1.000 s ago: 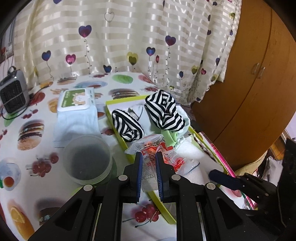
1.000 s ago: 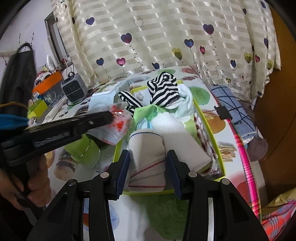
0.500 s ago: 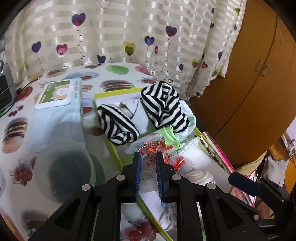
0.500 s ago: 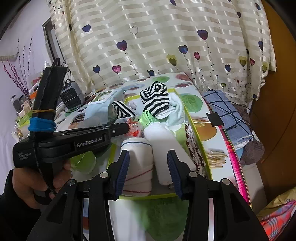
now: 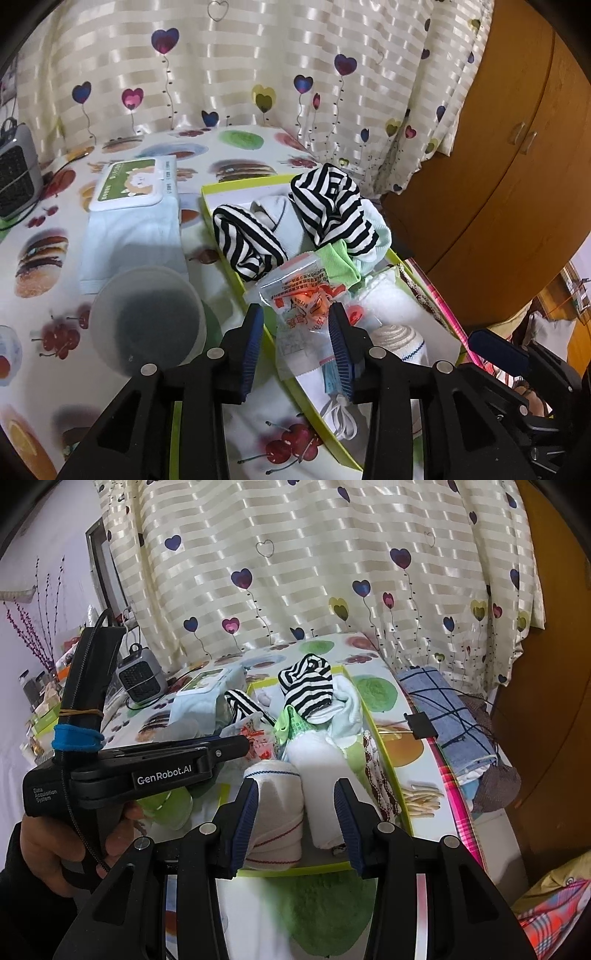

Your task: Organize soft objects

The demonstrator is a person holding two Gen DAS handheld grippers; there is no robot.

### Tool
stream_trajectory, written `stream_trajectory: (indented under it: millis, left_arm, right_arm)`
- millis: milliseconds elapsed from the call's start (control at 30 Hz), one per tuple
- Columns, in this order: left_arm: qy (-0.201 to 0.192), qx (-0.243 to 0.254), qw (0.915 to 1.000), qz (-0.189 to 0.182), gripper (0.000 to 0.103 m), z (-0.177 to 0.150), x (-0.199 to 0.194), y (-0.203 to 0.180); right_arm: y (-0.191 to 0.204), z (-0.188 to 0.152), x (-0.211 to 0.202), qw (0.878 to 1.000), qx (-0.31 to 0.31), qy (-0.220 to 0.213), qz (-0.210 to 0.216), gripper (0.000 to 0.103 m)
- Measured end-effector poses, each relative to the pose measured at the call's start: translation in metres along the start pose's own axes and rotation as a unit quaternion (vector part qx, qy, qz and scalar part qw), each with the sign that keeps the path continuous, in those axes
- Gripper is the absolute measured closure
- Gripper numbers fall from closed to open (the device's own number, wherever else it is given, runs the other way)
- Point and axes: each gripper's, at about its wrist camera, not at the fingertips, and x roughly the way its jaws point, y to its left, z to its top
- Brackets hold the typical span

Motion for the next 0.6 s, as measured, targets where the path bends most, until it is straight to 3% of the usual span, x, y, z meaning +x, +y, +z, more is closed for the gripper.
stream_trajectory:
  millis: [300,433,600]
  left_arm:
    - [-0.025,0.006,0.9997,0.002,0.069,-0.004,-0.029,-0.003]
    - [-0.039,0.014,0.9991,0.011,0.069,-0.009,-0.047,-0.006]
    - [-0.048,0.017,0.9986,0.016,0.069,-0.019,-0.069,-0.006]
  right_arm:
    - [0.008,0.002,-0.012,1.000,-0.007,-0.006,-0.009,0.058]
    - [0.016,0.000,-0.016,1.000,-0.014,-0.002,-0.005,0.046]
    - [0.026,-0.003,-0.023,1.000,-0.026,0.001,-0.007,0.045]
